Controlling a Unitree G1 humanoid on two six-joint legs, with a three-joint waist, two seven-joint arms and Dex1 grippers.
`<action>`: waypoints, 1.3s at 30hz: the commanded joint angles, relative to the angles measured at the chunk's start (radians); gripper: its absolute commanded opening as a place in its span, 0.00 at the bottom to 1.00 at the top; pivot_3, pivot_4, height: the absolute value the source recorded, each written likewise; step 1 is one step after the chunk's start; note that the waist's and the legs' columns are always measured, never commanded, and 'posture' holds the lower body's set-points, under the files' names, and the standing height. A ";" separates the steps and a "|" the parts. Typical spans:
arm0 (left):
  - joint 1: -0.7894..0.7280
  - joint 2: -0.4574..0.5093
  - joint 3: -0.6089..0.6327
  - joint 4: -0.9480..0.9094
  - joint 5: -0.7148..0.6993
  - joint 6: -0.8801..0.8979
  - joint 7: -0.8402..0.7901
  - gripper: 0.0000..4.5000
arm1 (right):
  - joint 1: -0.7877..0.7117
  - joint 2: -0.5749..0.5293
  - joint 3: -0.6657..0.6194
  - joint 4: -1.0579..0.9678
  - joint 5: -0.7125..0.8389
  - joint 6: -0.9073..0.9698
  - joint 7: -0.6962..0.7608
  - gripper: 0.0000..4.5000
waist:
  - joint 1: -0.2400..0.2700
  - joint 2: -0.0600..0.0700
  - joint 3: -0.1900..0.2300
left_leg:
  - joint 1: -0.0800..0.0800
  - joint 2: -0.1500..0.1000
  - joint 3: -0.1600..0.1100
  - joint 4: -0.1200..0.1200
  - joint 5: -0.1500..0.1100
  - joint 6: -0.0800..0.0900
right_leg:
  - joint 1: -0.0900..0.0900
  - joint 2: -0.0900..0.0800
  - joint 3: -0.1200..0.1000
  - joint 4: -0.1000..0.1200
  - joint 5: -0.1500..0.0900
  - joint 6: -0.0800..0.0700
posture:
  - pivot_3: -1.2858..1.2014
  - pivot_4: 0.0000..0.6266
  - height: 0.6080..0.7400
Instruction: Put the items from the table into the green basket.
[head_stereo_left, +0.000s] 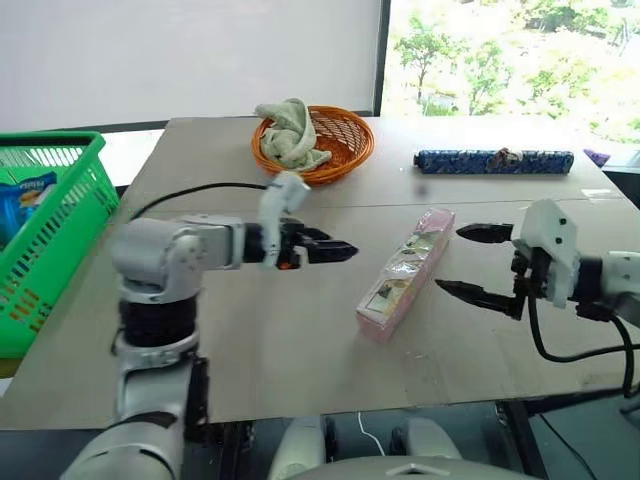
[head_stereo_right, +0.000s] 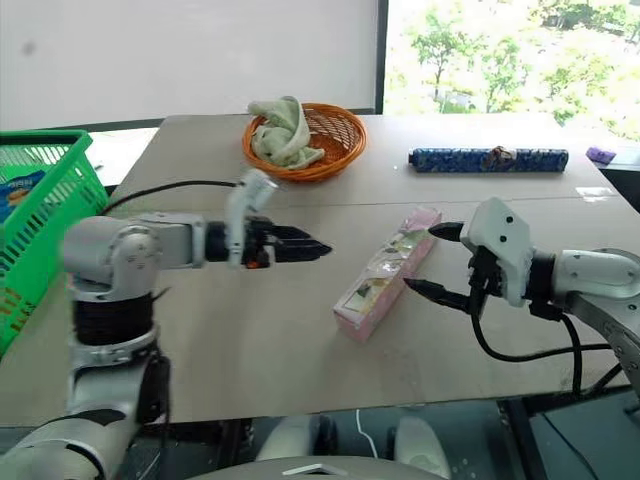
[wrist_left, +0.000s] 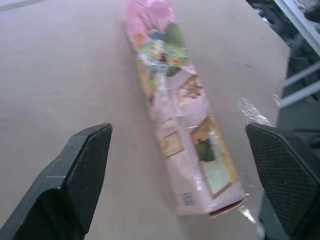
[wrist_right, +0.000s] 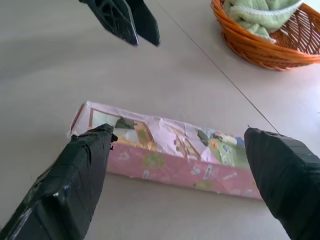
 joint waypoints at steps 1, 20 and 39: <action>-0.036 -0.005 -0.002 0.035 -0.003 0.004 0.039 0.99 | -0.002 -0.014 -0.048 -0.025 0.010 0.001 -0.009 1.00 | -0.016 0.000 0.000 | 0.000 0.000 0.000 0.000 0.000 0.000 | 0.000 0.000 0.000 0.000 0.000 0.000 | 0.43 0.06 1.00; -0.041 -0.074 -0.510 0.354 0.099 -0.369 -0.109 0.61 | 0.129 -0.008 -0.173 -0.131 0.075 0.054 -0.087 1.00 | -0.042 0.005 0.002 | 0.000 0.001 0.001 -0.001 -0.001 0.001 | 0.000 -0.001 0.001 -0.003 0.000 0.000 | 0.40 0.08 1.00; 0.243 0.151 0.168 -0.154 0.026 -0.493 0.154 0.08 | -0.153 0.059 0.133 0.083 0.022 -0.098 0.125 1.00 | -0.008 0.005 0.002 | 0.001 0.002 0.001 0.000 -0.001 0.001 | 0.000 0.000 0.001 -0.002 0.000 0.000 | 0.52 0.00 1.00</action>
